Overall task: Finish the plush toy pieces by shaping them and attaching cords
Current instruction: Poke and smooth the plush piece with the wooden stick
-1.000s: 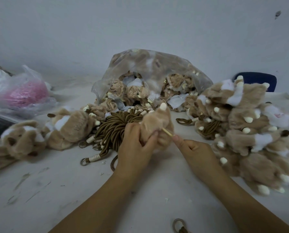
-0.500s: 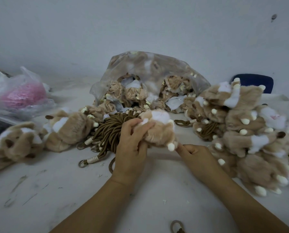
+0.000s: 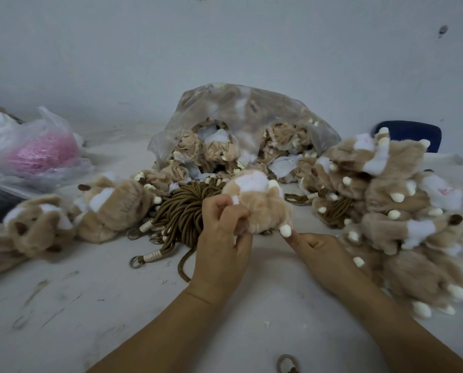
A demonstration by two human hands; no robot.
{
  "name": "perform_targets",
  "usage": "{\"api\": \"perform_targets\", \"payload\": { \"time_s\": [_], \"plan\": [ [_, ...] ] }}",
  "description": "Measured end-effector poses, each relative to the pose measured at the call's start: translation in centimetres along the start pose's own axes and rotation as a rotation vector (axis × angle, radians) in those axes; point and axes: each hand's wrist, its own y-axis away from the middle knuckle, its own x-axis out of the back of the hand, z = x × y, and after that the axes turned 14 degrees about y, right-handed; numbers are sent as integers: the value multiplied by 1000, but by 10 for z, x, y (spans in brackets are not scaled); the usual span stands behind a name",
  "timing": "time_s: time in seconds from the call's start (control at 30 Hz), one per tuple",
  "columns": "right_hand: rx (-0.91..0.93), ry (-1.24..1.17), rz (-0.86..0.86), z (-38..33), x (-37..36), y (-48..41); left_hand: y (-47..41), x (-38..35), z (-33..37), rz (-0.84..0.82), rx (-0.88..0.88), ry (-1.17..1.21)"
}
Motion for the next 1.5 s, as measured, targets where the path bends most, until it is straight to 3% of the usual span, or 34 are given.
{"api": "perform_targets", "payload": {
  "time_s": [0.2,0.37,0.47,0.57,0.77,0.87,1.0,1.13,1.3,1.43,1.5],
  "plan": [
    [-4,-72,-28,-6,-2,1,2,-2,6,-1,47,185],
    [44,18,-39,-2,-3,-1,1,3,0,153,456,413],
    [47,53,-30,1,-3,-2,0,3,-10,103,580,541],
    [34,116,-27,4,-3,-3,-1,4,-14,45,568,462],
    [-13,162,-21,7,-2,-4,-3,9,-18,255,549,326],
    [-24,144,-16,6,-2,-4,-3,10,-16,203,558,353],
    [8,164,-8,5,-3,-4,1,6,-13,67,652,448],
    [37,247,-43,7,-3,-5,2,7,-23,126,678,392],
    [76,247,-50,4,-4,-4,1,6,-29,225,848,478],
    [63,185,-56,1,-8,-2,-3,6,-21,148,1024,529],
    [46,190,-49,0,-9,-2,-4,7,-16,111,1024,484]
  ]
}}
